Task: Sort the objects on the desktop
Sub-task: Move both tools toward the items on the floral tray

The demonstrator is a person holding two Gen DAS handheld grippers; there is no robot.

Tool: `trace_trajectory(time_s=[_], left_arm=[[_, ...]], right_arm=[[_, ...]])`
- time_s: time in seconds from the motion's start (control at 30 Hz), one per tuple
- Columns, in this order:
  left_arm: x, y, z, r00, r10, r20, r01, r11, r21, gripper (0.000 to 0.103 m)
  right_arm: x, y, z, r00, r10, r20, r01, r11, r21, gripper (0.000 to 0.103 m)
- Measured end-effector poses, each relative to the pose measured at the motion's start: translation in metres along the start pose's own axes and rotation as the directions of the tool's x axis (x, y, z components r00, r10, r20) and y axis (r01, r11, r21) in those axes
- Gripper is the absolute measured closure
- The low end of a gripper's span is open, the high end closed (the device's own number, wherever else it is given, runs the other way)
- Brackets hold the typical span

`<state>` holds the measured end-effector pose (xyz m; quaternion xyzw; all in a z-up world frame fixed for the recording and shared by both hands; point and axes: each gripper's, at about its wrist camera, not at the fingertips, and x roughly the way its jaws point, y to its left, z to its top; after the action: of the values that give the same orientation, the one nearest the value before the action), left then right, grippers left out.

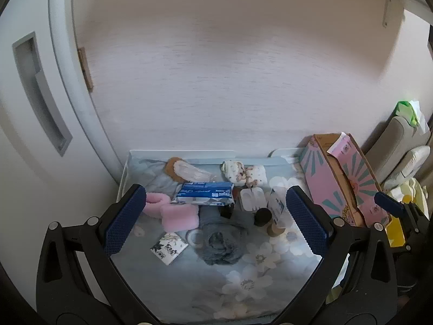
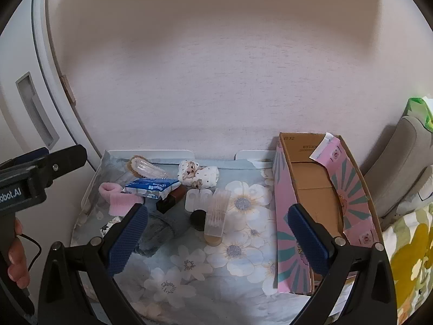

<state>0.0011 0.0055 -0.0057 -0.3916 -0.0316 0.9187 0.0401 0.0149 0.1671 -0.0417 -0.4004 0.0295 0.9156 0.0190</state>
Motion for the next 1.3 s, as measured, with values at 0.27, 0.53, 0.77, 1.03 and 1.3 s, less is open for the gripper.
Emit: trace_trajectory(time_s=[0.27,0.53,0.77,1.03,1.3], left_arm=[[0.003,0.000,-0.001,1.000,-0.004,-0.021,0.004,1.000,0.017,0.000],[0.011,0.012,-0.002,0.999,0.011,-0.051,-0.010,1.000,0.020,0.000],[0.017,0.051,-0.010,0.998,0.013,-0.055,-0.013,1.000,0.000,0.000],[0.051,0.029,-0.055,0.986,-0.079,-0.147,0.084,0.996,0.027,0.000],[0.113,-0.002,-0.102,0.983,-0.069,-0.172,0.092,0.988,0.128,0.001]], right_arm=[[0.003,-0.001,0.001,1.000,0.009,-0.006,-0.009,1.000,0.005,0.000],[0.008,-0.004,0.001,1.000,0.011,-0.021,-0.011,1.000,0.020,0.000],[0.021,-0.019,0.002,0.998,0.026,-0.062,-0.024,0.999,0.036,0.000],[0.065,-0.027,0.001,0.983,0.099,-0.152,-0.095,0.995,0.035,0.000],[0.149,-0.036,-0.010,0.933,0.172,-0.316,-0.137,0.982,0.130,0.018]])
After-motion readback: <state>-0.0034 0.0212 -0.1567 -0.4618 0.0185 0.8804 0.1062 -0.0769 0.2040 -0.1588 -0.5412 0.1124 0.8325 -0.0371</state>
